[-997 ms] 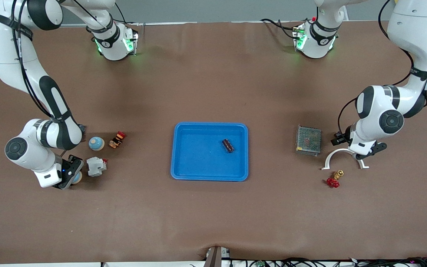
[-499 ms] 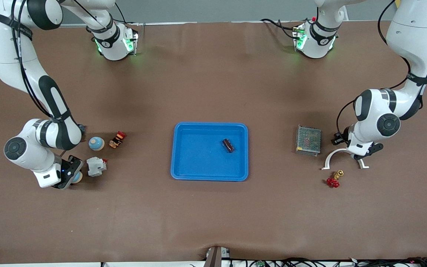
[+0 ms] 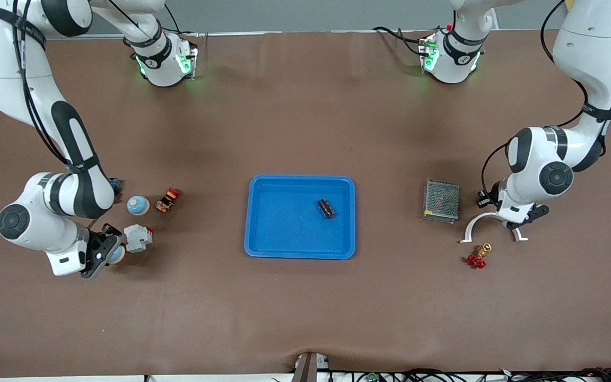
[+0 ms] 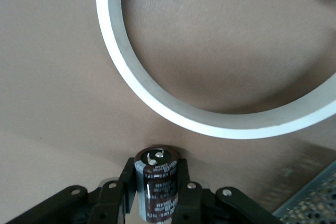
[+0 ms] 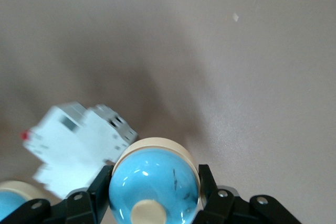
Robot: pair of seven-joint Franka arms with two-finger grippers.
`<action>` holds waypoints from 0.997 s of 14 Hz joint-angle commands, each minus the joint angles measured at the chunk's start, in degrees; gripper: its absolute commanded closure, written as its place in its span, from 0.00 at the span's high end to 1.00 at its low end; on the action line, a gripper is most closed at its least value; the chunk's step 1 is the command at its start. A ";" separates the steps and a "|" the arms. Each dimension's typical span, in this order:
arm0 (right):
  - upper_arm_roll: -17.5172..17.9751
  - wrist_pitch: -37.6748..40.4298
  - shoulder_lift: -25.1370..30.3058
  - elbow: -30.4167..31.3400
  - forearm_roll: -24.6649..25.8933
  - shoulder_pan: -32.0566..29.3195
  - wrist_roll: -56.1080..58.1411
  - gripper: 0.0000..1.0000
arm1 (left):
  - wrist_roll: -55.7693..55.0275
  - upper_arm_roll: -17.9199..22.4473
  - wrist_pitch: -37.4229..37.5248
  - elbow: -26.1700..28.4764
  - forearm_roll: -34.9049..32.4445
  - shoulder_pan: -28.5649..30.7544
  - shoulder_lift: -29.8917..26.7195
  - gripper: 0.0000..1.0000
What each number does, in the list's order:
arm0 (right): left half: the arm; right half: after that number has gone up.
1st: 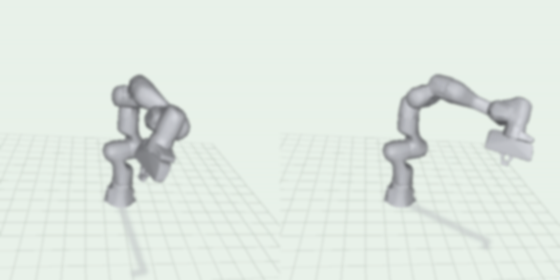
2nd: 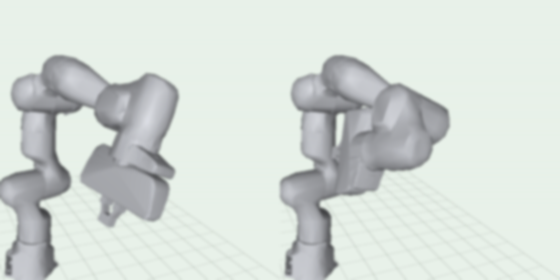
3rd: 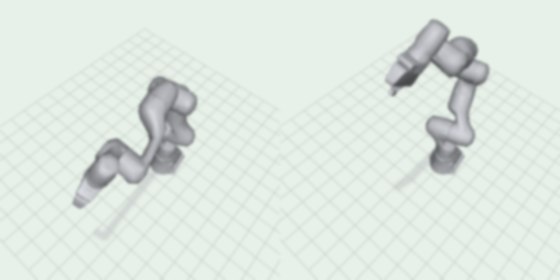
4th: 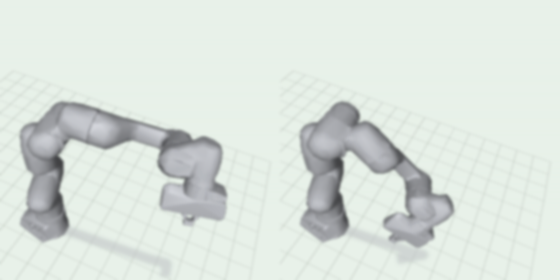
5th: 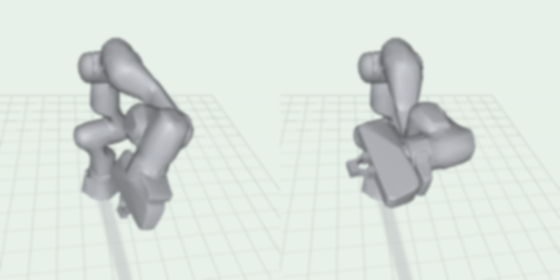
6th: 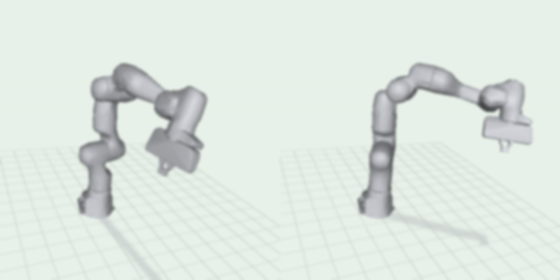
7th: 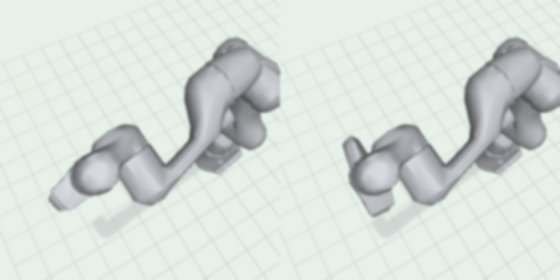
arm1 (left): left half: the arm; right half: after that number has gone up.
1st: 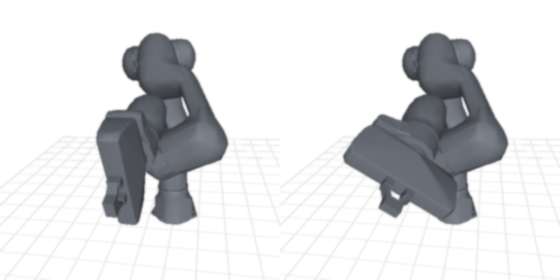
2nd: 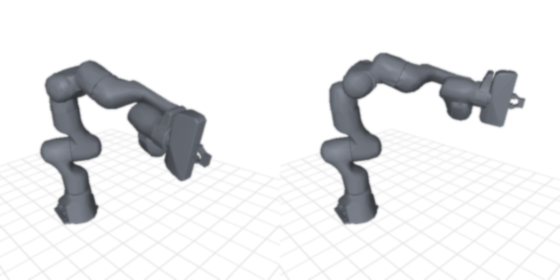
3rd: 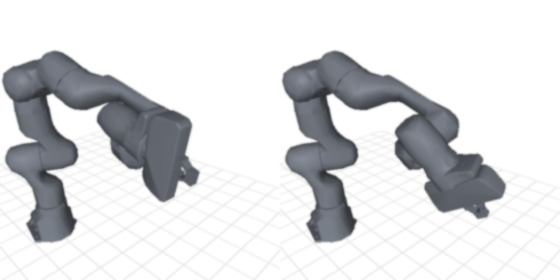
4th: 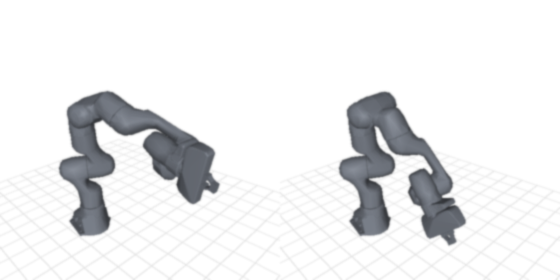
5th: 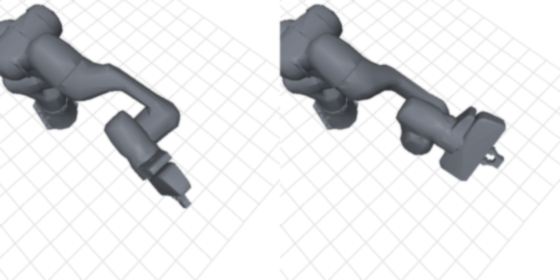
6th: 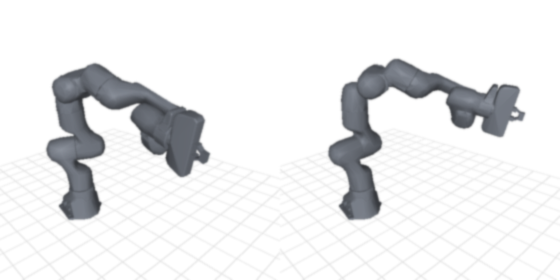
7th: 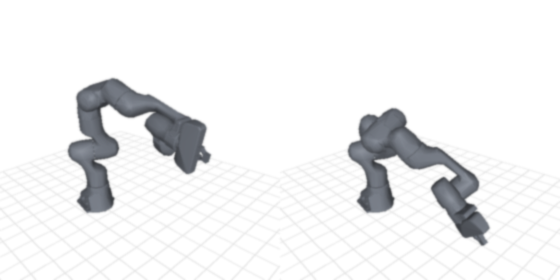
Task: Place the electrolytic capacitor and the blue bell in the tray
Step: 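Reach the left gripper to the second capacitor while the right gripper lifts the bell, then grasp the second capacitor with the left gripper while the right gripper carries the bell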
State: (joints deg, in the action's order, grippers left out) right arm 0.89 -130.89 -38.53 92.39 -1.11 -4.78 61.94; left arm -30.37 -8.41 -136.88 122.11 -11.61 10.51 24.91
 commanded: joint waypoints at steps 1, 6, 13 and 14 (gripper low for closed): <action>0.08 6.85 4.77 0.16 -0.56 3.27 -10.48 0.47 | -1.71 -2.83 4.07 -0.37 -0.61 0.04 -5.21 0.00; 0.16 16.36 9.00 0.68 -0.56 12.93 -40.26 0.48 | -8.12 -7.67 8.12 -8.37 -0.08 -1.27 -3.55 0.00; 0.25 12.87 8.21 0.95 -4.43 28.22 -70.34 0.48 | -26.20 -8.82 8.12 -18.47 0.01 -12.25 2.50 0.00; 0.25 11.55 7.69 1.03 -4.43 30.16 -74.12 0.48 | -29.36 -8.82 8.12 -20.83 0.01 -13.92 4.17 0.00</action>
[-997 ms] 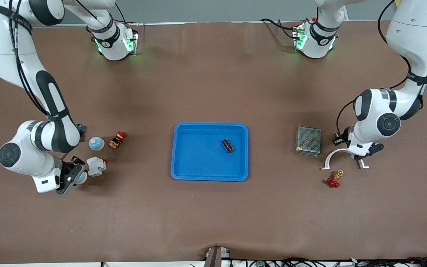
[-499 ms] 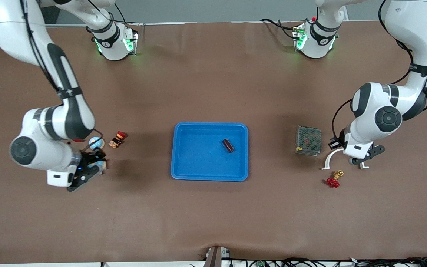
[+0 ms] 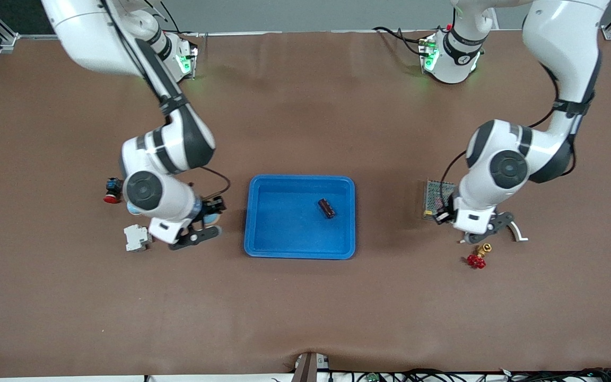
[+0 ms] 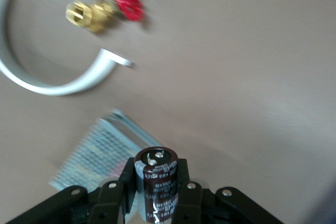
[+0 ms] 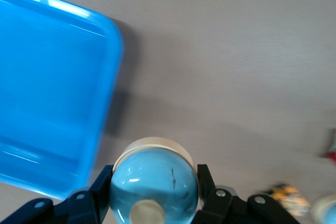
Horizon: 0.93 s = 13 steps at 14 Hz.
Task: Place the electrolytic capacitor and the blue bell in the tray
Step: 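Grasp the second capacitor with the left gripper while the right gripper carries the bell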
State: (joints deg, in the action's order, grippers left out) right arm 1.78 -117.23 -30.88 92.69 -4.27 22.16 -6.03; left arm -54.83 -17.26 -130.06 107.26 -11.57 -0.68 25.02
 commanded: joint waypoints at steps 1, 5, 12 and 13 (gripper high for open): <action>-0.64 -3.43 -0.66 0.73 -1.27 4.80 -9.58 0.48 | -8.07 0.03 1.30 -8.54 -0.03 -4.84 6.07 0.00; -0.64 -9.57 -3.48 1.96 -1.27 8.24 -14.79 0.48 | -19.32 0.03 1.21 -21.02 -0.03 -11.78 16.00 0.00; -0.64 -19.08 -5.15 7.24 -1.36 14.13 -22.70 0.48 | -31.55 0.47 -6.15 -28.60 -0.03 -18.39 23.22 0.00; -0.64 -20.22 -5.76 7.24 -1.27 14.66 -23.40 0.48 | -32.35 0.47 -7.91 -28.77 -0.03 -19.26 24.01 0.00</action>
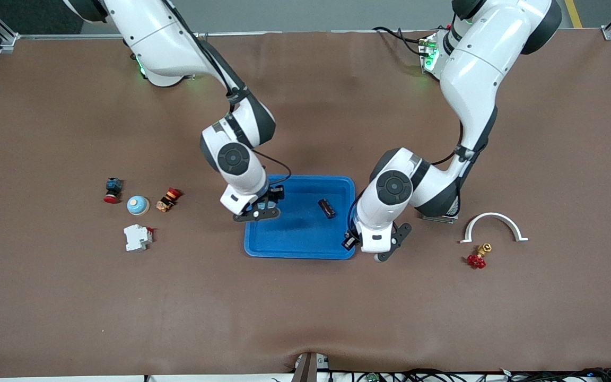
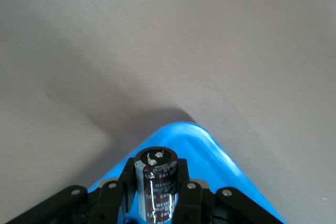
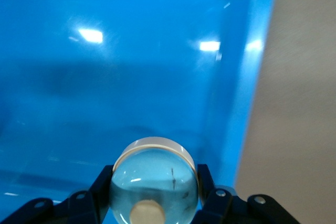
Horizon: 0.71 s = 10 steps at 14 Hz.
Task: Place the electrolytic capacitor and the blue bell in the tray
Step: 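Lower the capacitor into the tray while the right gripper lowers the bell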
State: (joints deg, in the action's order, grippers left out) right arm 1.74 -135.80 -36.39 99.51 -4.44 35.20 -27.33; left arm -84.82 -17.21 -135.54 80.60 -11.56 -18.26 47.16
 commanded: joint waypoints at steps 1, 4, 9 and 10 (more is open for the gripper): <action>-0.69 -2.80 -0.87 0.42 -1.18 1.98 -2.20 0.48 | -3.07 0.60 -3.23 -2.11 -0.21 -2.48 2.40 0.00; -0.69 -4.30 -1.92 0.51 -1.10 2.86 -2.72 0.49 | -5.17 0.87 -4.81 -2.12 -0.21 -3.45 3.55 0.00; -0.69 -5.62 -2.89 0.60 -1.09 2.86 -2.81 0.50 | -5.27 4.37 -5.52 -2.12 -0.56 -7.22 5.92 0.00; -0.69 -5.88 -2.98 0.60 -1.09 2.95 -2.81 0.50 | -5.27 4.73 -6.13 -2.12 -0.56 -7.93 6.01 0.00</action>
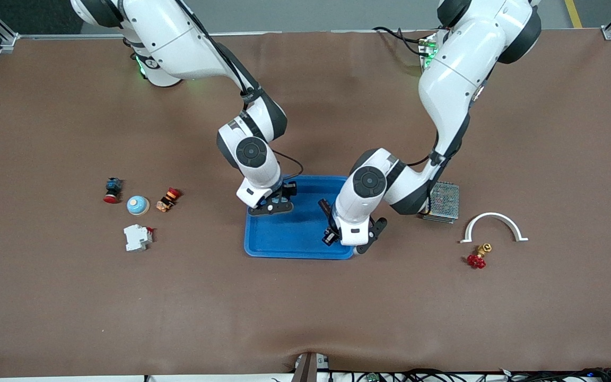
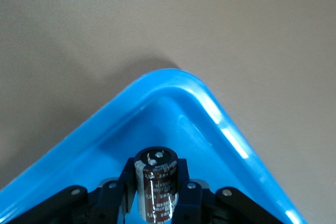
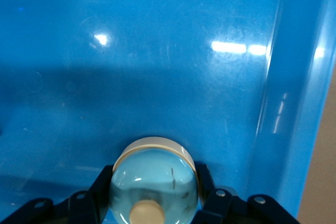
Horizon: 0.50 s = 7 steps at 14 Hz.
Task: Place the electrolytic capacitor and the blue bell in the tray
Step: 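Lower the capacitor into the tray while the right gripper lowers the bell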
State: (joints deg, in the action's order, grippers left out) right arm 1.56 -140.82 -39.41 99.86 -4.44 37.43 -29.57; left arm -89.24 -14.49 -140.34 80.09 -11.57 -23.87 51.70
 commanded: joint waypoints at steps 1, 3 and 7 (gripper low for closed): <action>-0.51 -1.04 -0.14 0.24 -1.01 0.80 -0.57 0.50 | -0.76 2.00 -1.42 -1.60 -0.56 -2.32 1.47 0.00; -0.59 -1.04 -0.32 0.24 -1.01 1.07 -0.57 0.50 | -0.58 2.00 -1.42 -1.60 -0.56 -2.05 1.47 0.29; -0.59 -0.69 -0.14 0.16 -1.01 1.07 -0.83 1.00 | -0.93 2.09 -1.34 -1.60 -0.65 -1.62 0.34 1.00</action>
State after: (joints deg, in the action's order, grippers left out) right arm 1.58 -141.14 -39.67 99.95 -4.44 37.58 -29.64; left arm -89.24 -12.88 -141.62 79.39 -11.57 -25.34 52.55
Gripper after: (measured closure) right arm 0.269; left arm 0.414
